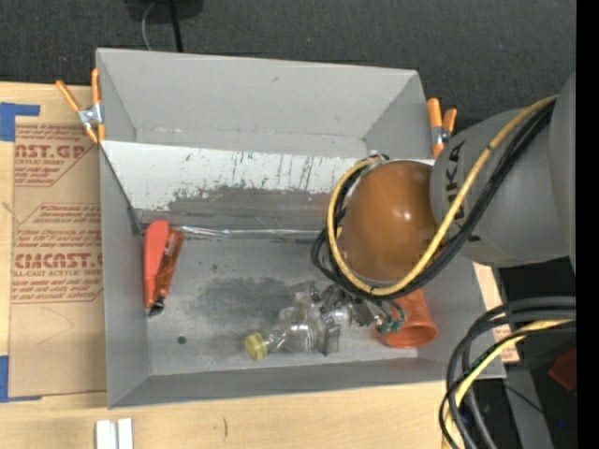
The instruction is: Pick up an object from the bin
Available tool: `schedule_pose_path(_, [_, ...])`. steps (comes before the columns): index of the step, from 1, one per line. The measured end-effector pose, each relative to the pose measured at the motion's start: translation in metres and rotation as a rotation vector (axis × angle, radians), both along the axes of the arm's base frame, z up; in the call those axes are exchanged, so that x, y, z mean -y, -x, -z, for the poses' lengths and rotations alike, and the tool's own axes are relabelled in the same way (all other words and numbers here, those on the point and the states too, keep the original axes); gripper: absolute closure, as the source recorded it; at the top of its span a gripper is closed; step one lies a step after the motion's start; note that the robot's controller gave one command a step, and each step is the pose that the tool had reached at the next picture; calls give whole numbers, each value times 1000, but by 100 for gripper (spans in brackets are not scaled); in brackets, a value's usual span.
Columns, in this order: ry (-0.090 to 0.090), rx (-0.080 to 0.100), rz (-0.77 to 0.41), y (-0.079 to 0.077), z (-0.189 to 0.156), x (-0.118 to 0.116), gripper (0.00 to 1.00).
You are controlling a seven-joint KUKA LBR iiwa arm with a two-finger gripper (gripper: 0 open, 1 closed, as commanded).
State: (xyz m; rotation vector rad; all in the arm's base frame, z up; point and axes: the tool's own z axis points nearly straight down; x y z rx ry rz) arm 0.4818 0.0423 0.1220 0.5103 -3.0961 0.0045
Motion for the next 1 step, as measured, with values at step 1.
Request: schedule_pose_path(1, [-2,4,-43,-2,-66,15,100])
